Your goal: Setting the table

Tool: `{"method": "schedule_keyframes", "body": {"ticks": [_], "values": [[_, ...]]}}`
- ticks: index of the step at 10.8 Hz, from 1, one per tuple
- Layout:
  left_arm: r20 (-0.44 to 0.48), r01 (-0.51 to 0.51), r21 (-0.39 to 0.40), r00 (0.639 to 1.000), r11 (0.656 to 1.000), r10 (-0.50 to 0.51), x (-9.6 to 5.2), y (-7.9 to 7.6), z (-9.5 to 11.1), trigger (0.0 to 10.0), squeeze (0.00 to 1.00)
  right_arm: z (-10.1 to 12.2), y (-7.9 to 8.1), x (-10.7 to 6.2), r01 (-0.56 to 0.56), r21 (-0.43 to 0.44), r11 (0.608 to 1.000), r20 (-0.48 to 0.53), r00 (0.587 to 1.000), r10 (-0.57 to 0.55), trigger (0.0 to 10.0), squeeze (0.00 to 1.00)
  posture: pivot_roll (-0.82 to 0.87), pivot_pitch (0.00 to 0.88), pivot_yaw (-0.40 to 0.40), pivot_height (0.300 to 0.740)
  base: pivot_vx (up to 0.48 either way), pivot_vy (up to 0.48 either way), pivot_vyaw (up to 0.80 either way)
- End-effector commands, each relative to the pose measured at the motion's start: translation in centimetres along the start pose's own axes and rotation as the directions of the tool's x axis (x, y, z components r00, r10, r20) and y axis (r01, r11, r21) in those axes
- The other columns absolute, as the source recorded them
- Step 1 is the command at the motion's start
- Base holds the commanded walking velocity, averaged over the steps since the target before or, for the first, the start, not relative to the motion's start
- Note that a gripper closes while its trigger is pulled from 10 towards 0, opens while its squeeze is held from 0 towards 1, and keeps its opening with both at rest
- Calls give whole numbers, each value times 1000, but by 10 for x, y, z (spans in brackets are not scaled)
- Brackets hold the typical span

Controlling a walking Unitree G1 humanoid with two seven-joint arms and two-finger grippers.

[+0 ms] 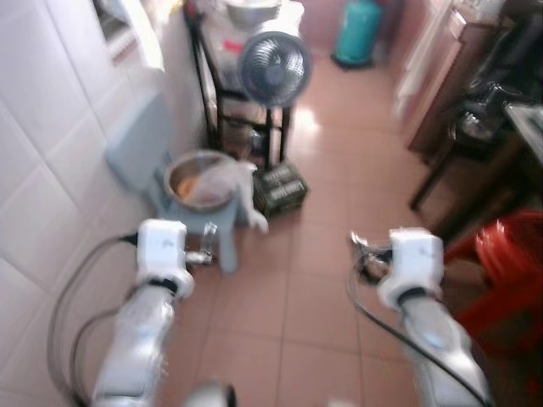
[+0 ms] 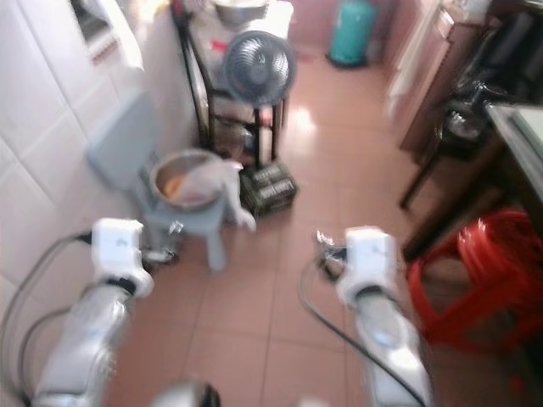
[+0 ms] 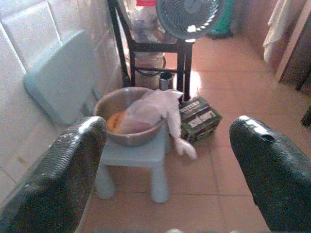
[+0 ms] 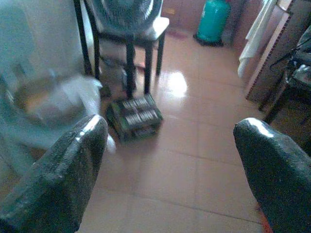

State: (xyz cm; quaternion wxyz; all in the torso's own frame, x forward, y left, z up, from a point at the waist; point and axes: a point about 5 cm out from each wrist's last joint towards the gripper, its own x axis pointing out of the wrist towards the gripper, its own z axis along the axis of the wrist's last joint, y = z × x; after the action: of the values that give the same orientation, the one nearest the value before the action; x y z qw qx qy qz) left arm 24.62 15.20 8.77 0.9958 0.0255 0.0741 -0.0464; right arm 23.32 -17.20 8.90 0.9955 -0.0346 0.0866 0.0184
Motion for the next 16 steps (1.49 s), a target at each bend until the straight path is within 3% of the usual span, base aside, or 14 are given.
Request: {"method": "schedule_keyframes", "body": {"ticks": [1,3,11,13,16], "values": [[17,25,-4,1000,1000,-25,2,-6,4,10000,0,5,-9,0,26,6,1000,24,999,-26,10000,0,-12,0,-6,740,0,480,0],[29,40,-6,999,999,-40,5,-9,7,10000,0,10,-13,5,45,16,999,31,998,-46,10000,0,-11,0,-12,740,0,467,-294],[32,40,-22,999,999,-40,5,-8,8,10000,0,12,-14,10,57,-5,998,33,998,-57,10000,0,-10,0,-18,740,0,0,-800],[25,47,-30,999,998,-46,5,-9,8,10000,0,12,-13,10,56,1,998,33,998,-56,10000,0,-10,0,-15,740,0,480,-800],[29,48,-19,998,999,-47,4,-9,8,10000,0,8,-11,7,53,9,999,22,998,-53,10000,0,-9,0,-17,740,0,0,-800]]}}
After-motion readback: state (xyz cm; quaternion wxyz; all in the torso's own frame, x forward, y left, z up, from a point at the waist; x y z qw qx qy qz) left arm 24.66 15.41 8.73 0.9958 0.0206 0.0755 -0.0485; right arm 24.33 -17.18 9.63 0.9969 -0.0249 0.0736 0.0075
